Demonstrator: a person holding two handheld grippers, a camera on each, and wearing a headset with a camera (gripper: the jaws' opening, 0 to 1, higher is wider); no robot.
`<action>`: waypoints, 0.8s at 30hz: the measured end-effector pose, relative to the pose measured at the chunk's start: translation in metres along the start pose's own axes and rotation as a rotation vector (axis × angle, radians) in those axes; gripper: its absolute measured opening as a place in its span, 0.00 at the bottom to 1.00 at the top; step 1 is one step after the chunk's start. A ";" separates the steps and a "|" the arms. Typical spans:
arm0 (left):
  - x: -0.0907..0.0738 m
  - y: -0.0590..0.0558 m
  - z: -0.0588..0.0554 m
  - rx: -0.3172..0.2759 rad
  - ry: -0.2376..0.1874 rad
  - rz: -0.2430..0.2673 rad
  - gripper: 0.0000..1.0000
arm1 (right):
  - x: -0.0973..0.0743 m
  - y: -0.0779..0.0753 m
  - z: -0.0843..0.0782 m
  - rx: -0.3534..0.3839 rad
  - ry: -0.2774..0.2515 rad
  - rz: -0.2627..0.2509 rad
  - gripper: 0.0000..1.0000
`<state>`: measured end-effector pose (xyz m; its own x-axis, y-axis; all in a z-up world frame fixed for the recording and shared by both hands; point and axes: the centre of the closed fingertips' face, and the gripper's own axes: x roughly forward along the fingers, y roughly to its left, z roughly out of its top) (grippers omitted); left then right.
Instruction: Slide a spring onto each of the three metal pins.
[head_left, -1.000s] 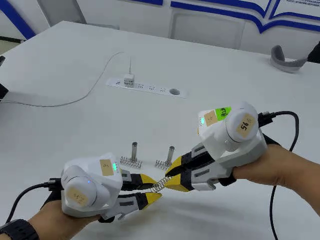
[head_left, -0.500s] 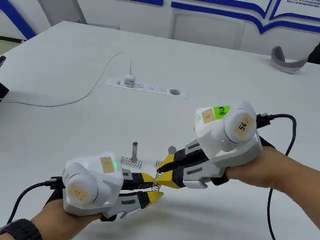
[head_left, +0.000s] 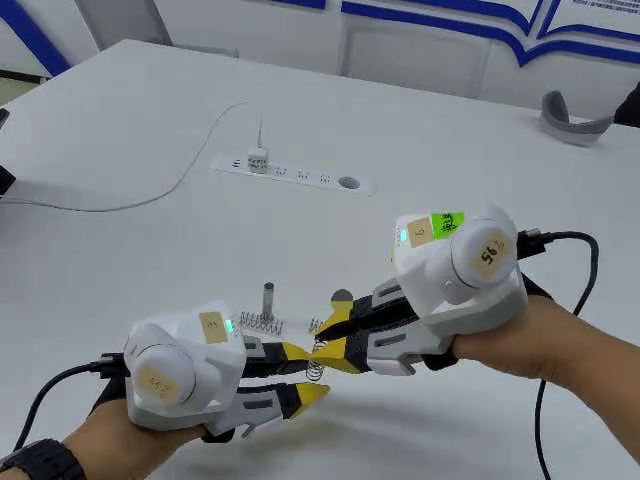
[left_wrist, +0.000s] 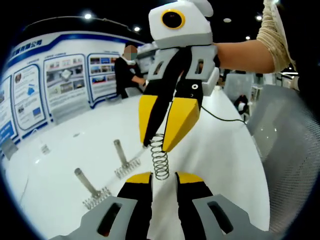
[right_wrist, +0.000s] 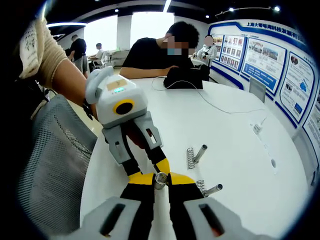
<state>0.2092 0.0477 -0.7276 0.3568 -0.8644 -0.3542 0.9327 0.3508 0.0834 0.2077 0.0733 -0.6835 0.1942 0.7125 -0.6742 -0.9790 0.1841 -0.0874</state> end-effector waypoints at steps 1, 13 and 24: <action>-0.001 0.000 -0.001 -0.003 0.000 0.003 0.19 | 0.000 -0.001 0.000 0.000 0.000 -0.003 0.11; -0.018 0.016 -0.010 -0.082 -0.002 0.061 0.35 | -0.013 -0.013 -0.002 0.016 -0.001 -0.048 0.11; -0.038 0.034 -0.017 -0.125 -0.006 0.128 0.45 | -0.028 -0.028 -0.004 0.032 -0.004 -0.096 0.11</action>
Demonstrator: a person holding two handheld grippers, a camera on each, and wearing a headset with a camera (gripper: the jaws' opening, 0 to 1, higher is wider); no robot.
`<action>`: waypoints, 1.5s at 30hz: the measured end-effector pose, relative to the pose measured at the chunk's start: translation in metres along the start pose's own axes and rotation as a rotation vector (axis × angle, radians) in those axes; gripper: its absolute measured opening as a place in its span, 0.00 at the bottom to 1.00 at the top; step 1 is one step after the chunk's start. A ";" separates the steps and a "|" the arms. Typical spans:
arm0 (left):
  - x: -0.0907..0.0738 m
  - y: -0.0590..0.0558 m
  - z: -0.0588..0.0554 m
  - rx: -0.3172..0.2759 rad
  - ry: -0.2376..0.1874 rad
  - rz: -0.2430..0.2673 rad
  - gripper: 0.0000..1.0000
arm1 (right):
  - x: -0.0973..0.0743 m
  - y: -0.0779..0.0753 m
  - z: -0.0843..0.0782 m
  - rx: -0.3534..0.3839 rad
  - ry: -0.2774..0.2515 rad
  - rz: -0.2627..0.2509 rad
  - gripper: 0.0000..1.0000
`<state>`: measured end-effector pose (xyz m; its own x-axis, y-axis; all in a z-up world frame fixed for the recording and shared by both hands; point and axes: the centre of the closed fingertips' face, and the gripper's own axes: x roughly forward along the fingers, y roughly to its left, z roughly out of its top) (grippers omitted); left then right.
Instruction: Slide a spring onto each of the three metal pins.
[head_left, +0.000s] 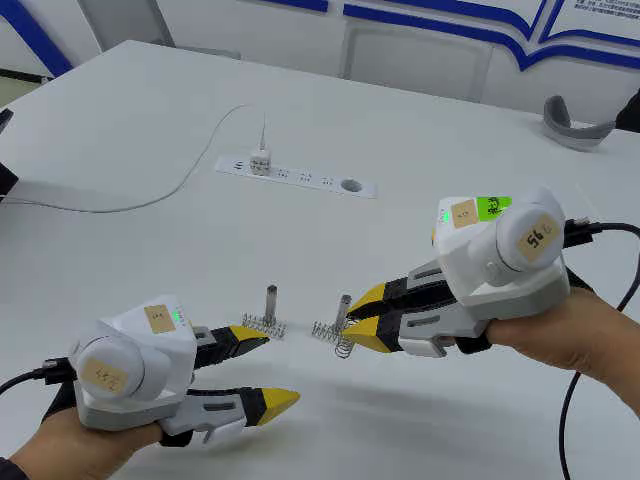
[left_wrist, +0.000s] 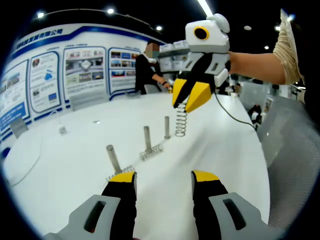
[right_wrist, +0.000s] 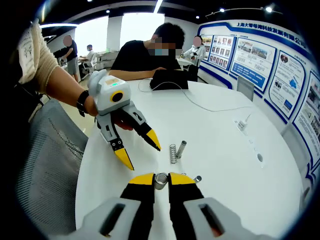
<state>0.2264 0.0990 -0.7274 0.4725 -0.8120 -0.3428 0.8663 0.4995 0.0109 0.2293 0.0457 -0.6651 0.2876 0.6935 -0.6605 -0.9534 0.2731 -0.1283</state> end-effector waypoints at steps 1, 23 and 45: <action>-0.001 0.002 0.000 -0.002 -0.001 0.004 0.45 | -0.001 -0.001 0.000 0.002 -0.001 -0.003 0.11; -0.014 0.024 -0.005 -0.034 0.009 0.082 0.56 | -0.033 -0.034 -0.008 0.046 -0.009 -0.099 0.11; -0.016 0.027 -0.005 -0.036 0.012 0.095 0.59 | -0.047 -0.076 -0.032 0.113 0.031 -0.219 0.11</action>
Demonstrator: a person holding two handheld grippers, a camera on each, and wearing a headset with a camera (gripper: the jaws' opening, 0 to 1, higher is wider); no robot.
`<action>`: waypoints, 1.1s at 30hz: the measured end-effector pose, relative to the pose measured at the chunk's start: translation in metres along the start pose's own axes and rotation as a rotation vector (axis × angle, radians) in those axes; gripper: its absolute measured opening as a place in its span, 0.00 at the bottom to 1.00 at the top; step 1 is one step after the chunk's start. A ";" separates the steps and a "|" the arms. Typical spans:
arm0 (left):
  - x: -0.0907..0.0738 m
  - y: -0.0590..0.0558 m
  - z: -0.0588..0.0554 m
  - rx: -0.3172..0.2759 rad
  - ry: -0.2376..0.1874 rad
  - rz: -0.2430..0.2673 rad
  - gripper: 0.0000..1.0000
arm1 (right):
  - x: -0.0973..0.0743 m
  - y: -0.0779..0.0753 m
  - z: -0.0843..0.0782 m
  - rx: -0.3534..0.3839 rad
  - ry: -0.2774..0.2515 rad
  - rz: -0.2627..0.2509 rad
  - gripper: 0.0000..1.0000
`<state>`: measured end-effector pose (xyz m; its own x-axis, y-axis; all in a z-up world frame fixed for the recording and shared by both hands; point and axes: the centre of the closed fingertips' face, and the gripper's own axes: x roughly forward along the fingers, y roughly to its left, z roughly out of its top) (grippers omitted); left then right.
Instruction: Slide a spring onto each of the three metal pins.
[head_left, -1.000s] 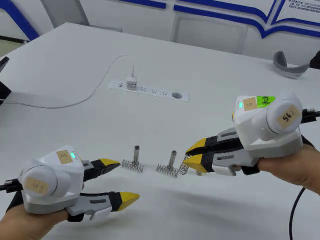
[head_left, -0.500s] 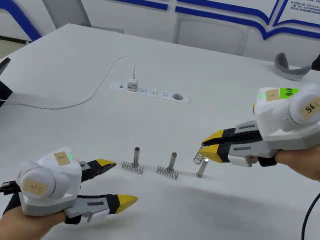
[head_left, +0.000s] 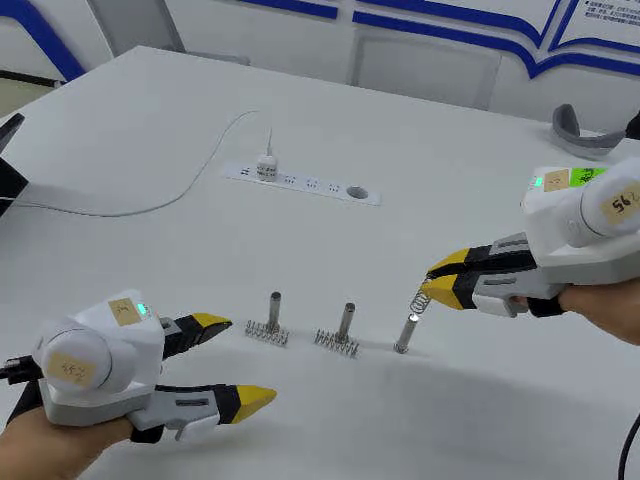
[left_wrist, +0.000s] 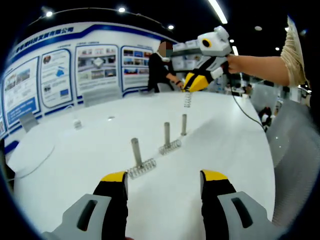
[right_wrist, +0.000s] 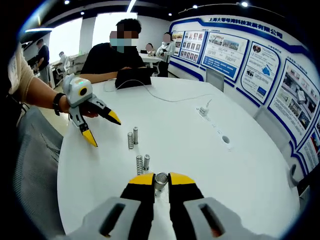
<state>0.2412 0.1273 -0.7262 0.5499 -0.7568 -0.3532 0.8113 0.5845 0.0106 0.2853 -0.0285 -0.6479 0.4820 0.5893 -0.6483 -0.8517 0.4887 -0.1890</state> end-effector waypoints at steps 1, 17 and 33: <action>0.000 0.000 0.000 0.000 0.000 0.001 0.59 | 0.001 -0.001 -0.002 0.002 0.004 -0.002 0.11; -0.001 0.002 -0.002 -0.004 0.003 0.005 0.59 | 0.012 -0.004 -0.014 0.024 0.031 0.005 0.11; 0.000 0.001 -0.003 -0.004 0.006 0.001 0.58 | 0.023 -0.003 -0.028 0.046 0.042 0.008 0.11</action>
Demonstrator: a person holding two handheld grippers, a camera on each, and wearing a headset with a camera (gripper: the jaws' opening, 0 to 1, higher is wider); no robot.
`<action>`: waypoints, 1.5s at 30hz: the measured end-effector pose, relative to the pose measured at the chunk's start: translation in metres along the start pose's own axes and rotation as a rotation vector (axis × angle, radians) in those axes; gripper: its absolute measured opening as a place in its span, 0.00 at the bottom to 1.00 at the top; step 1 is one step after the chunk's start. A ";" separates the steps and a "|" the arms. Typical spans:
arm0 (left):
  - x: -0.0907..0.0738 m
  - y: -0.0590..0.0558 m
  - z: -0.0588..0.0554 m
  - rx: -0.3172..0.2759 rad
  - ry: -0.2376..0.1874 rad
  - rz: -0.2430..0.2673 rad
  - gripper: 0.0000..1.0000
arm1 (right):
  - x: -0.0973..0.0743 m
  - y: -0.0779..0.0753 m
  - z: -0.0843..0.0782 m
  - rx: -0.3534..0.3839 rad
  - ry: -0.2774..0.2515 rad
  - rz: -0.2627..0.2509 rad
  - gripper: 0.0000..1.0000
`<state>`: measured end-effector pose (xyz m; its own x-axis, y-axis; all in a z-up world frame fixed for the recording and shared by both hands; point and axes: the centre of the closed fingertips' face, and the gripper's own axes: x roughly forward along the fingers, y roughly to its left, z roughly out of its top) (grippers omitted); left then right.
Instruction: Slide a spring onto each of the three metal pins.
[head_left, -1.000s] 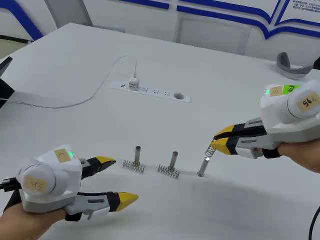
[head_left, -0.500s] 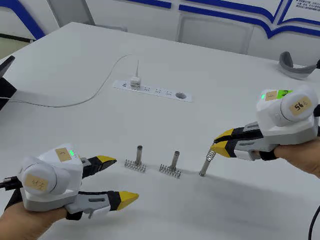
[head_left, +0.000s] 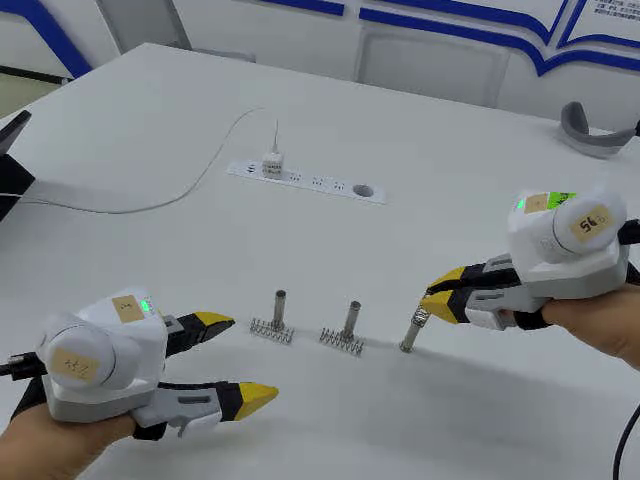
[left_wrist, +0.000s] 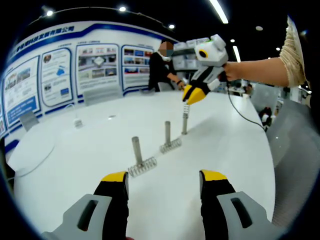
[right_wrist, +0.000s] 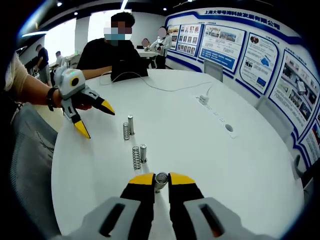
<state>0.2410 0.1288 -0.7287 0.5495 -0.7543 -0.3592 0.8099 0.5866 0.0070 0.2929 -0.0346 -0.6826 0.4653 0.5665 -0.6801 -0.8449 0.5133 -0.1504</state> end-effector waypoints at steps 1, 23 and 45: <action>0.000 0.000 0.000 0.000 0.000 -0.001 0.58 | 0.001 0.000 0.000 0.001 0.000 0.000 0.11; 0.001 -0.002 0.001 0.000 0.002 -0.003 0.57 | 0.018 0.003 -0.016 0.017 0.018 -0.002 0.11; 0.002 -0.003 0.001 -0.001 0.003 -0.004 0.57 | 0.030 0.005 -0.028 0.019 0.038 -0.008 0.11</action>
<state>0.2400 0.1253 -0.7288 0.5456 -0.7559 -0.3620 0.8120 0.5837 0.0050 0.2954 -0.0328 -0.7237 0.4610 0.5377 -0.7059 -0.8360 0.5300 -0.1423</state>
